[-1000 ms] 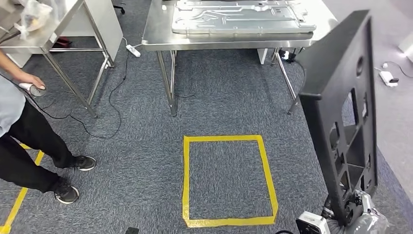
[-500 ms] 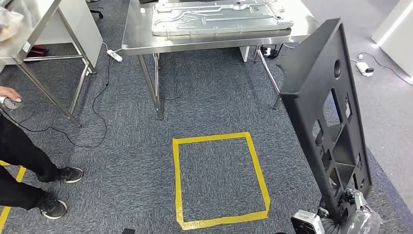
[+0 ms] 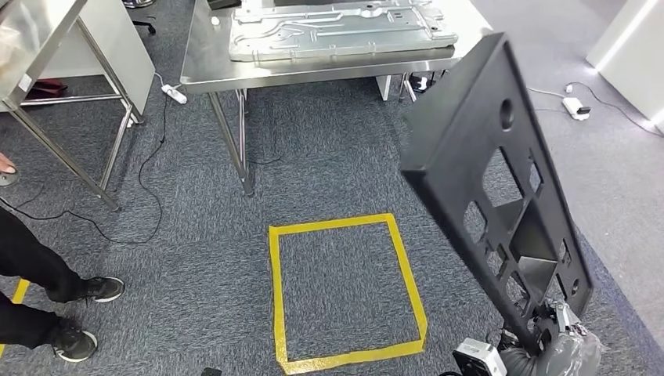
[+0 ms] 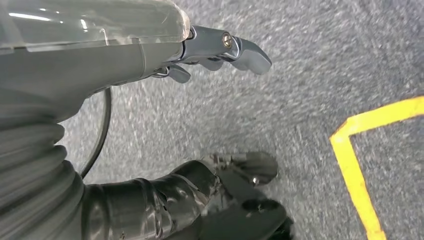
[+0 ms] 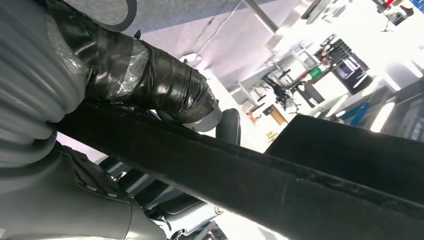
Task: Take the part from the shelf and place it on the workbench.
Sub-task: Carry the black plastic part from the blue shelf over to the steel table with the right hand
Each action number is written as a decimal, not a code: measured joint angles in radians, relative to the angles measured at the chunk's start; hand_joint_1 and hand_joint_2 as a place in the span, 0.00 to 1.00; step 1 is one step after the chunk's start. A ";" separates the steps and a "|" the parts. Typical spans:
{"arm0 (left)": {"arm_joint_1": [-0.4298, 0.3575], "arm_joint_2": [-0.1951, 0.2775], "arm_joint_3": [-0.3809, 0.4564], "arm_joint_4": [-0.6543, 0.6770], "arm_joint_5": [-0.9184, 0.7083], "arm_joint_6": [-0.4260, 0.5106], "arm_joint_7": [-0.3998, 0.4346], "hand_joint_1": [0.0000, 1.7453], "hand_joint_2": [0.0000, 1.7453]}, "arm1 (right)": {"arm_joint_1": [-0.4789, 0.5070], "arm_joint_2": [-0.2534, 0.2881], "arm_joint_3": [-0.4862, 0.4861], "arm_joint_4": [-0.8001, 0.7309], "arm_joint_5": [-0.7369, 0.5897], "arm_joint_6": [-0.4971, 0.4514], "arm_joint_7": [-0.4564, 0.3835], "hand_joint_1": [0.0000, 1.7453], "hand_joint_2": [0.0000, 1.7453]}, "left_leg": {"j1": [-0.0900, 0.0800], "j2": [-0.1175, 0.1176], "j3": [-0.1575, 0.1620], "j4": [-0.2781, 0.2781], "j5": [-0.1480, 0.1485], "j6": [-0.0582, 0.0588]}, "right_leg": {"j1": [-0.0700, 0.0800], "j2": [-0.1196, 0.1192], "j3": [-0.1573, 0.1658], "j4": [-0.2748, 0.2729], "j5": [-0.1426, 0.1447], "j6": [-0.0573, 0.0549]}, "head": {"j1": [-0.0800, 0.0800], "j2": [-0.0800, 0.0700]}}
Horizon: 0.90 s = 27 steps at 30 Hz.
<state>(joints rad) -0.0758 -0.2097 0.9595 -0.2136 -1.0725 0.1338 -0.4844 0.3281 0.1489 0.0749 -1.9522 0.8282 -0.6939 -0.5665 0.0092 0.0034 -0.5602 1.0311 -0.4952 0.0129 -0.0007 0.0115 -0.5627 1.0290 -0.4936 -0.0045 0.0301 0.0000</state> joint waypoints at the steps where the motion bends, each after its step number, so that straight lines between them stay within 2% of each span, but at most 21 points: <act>1: 0.000 0.000 0.000 0.000 0.000 0.001 0.000 0.00 1.00 | 0.000 0.002 -0.001 0.000 0.000 0.000 -0.008 1.00 1.00 | 0.000 0.000 0.001 -0.006 0.001 0.002 | 0.000 0.000 -0.001 -0.001 0.001 0.006 | 0.000 0.000; 3: 0.000 0.000 0.000 0.000 0.000 0.007 0.000 0.00 1.00 | 0.000 0.007 -0.003 -0.002 0.001 0.000 -0.018 1.00 1.00 | 0.004 0.002 0.006 -0.017 0.008 0.011 | -0.001 -0.001 -0.002 0.004 -0.006 0.016 | 0.000 0.000; 4: 0.000 0.000 0.000 0.000 0.000 0.010 0.001 0.00 1.00 | 0.000 0.010 -0.005 -0.003 0.001 0.000 -0.021 1.00 1.00 | 0.007 0.003 0.009 -0.023 0.012 0.016 | -0.002 -0.002 -0.011 0.027 -0.022 0.021 | 0.001 0.000; 5: -0.001 0.000 0.000 0.000 0.000 0.014 0.002 0.00 1.00 | 0.000 0.012 -0.007 -0.004 0.001 0.000 -0.024 1.00 1.00 | 0.010 0.004 0.011 -0.027 0.014 0.019 | -0.004 -0.003 -0.031 0.071 -0.048 0.026 | 0.001 0.000; 7: -0.001 -0.001 0.000 0.000 0.000 0.025 0.006 0.00 1.00 | 0.001 0.016 -0.015 -0.005 0.001 0.000 -0.032 1.00 1.00 | 0.010 0.004 0.012 -0.028 0.014 0.022 | -0.011 -0.005 -0.092 0.197 -0.107 0.037 | 0.002 0.000; 8: -0.001 -0.002 0.000 0.000 0.000 0.031 0.009 0.00 1.00 | 0.002 0.019 -0.020 -0.005 0.000 0.000 -0.037 1.00 1.00 | 0.010 0.004 0.012 -0.028 0.013 0.022 | -0.014 -0.006 -0.118 0.245 -0.120 0.041 | 0.002 0.000; 9: -0.001 -0.002 0.000 0.000 -0.001 0.036 0.012 0.00 1.00 | 0.002 0.022 -0.024 -0.005 0.000 0.000 -0.042 1.00 1.00 | 0.011 0.003 0.012 -0.027 0.012 0.021 | -0.018 -0.006 -0.127 0.259 -0.113 0.044 | 0.002 0.000; 10: -0.001 -0.003 0.000 0.000 -0.003 0.039 0.015 0.00 1.00 | 0.003 0.024 -0.026 -0.005 -0.001 0.000 -0.045 1.00 1.00 | 0.012 0.000 0.013 -0.026 0.011 0.019 | -0.021 -0.006 -0.117 0.234 -0.088 0.045 | 0.002 0.000; 12: -0.001 -0.004 0.000 0.000 -0.005 0.042 0.017 0.00 1.00 | 0.002 0.028 -0.028 -0.005 -0.002 0.000 -0.048 1.00 1.00 | 0.014 -0.007 0.016 -0.024 0.007 0.012 | -0.026 -0.003 -0.056 0.107 -0.022 0.046 | 0.002 0.000; 13: -0.002 -0.004 0.000 0.000 -0.006 0.043 0.017 0.00 1.00 | 0.002 0.029 -0.028 -0.005 -0.002 0.000 -0.048 1.00 1.00 | 0.013 -0.011 0.016 -0.021 0.005 0.007 | -0.025 0.000 -0.028 0.049 -0.002 0.044 | 0.002 0.000; 14: -0.003 -0.005 0.000 0.000 -0.006 0.043 0.017 0.00 1.00 | 0.002 0.030 -0.028 -0.005 -0.002 0.000 -0.048 1.00 1.00 | 0.012 -0.013 0.016 -0.019 0.003 0.001 | -0.023 0.002 -0.011 0.012 0.008 0.040 | 0.001 0.000; 15: -0.003 -0.005 0.000 0.000 -0.006 0.044 0.017 0.00 1.00 | 0.002 0.031 -0.028 -0.005 -0.002 0.000 -0.048 1.00 1.00 | 0.011 -0.015 0.015 -0.020 0.002 -0.005 | -0.020 0.004 -0.006 -0.001 0.006 0.035 | 0.001 0.000; 16: -0.003 -0.005 0.000 0.000 -0.006 0.044 0.018 0.00 1.00 | 0.002 0.032 -0.028 -0.005 -0.002 0.000 -0.048 1.00 1.00 | 0.011 -0.017 0.015 -0.021 0.003 -0.012 | -0.016 0.004 -0.007 -0.002 0.005 0.029 | 0.001 0.000; 18: -0.003 -0.005 0.000 0.000 -0.006 0.044 0.018 0.00 1.00 | 0.002 0.034 -0.029 -0.005 -0.002 0.000 -0.047 1.00 1.00 | 0.013 -0.016 0.014 -0.014 -0.002 -0.025 | -0.017 0.000 -0.005 -0.007 0.008 0.013 | 0.001 0.000; 20: -0.003 -0.005 0.000 0.000 -0.006 0.044 0.018 0.00 1.00 | 0.002 0.037 -0.030 -0.006 -0.002 0.000 -0.047 1.00 1.00 | 0.014 -0.012 -0.015 0.054 -0.042 -0.031 | -0.020 -0.007 0.000 -0.014 0.011 -0.004 | 0.000 0.000; 22: -0.003 -0.005 0.000 0.000 -0.006 0.044 0.019 0.00 1.00 | 0.002 0.039 -0.030 -0.005 0.000 0.000 -0.047 1.00 1.00 | 0.014 -0.010 -0.076 0.180 -0.106 -0.031 | -0.015 -0.015 0.001 -0.014 0.009 -0.014 | -0.001 0.000; 23: -0.003 -0.005 0.000 0.000 -0.006 0.044 0.019 0.00 1.00 | 0.003 0.040 -0.030 -0.005 0.000 0.000 -0.047 1.00 1.00 | 0.014 -0.010 -0.105 0.236 -0.127 -0.031 | -0.012 -0.018 0.001 -0.013 0.008 -0.016 | -0.001 0.000; 24: -0.002 -0.005 0.000 0.000 -0.006 0.044 0.020 0.00 1.00 | 0.003 0.040 -0.030 -0.005 0.001 0.000 -0.047 1.00 1.00 | 0.013 -0.010 -0.121 0.266 -0.130 -0.030 | -0.009 -0.022 0.002 -0.012 0.006 -0.018 | -0.001 0.000; 25: -0.001 -0.005 0.000 0.000 -0.006 0.044 0.021 0.00 1.00 | 0.003 0.041 -0.031 -0.005 0.001 0.000 -0.047 1.00 1.00 | 0.013 -0.009 -0.119 0.259 -0.114 -0.027 | -0.006 -0.025 0.002 -0.010 0.005 -0.019 | -0.001 0.000; 26: 0.000 -0.005 0.000 0.000 -0.006 0.044 0.021 0.00 1.00 | 0.003 0.041 -0.031 -0.005 0.001 0.000 -0.046 1.00 1.00 | 0.012 -0.008 -0.098 0.211 -0.080 -0.023 | -0.004 -0.027 0.004 -0.009 0.002 -0.019 | -0.001 0.000; 27: 0.000 -0.005 0.000 0.000 -0.006 0.044 0.022 0.00 1.00 | 0.003 0.041 -0.030 -0.005 0.001 0.000 -0.046 1.00 1.00 | 0.009 0.000 -0.065 0.140 -0.044 -0.016 | -0.003 -0.030 0.006 -0.007 -0.001 -0.018 | -0.001 0.000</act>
<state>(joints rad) -0.0760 -0.2144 0.9594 -0.2136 -1.0788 0.1782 -0.4626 0.3307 0.1902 0.0444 -1.9570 0.8293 -0.6940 -0.6126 0.0186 0.0035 -0.6253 1.1714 -0.5388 -0.0029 -0.0033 -0.0186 -0.5566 1.0221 -0.4941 -0.0223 0.0293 0.0000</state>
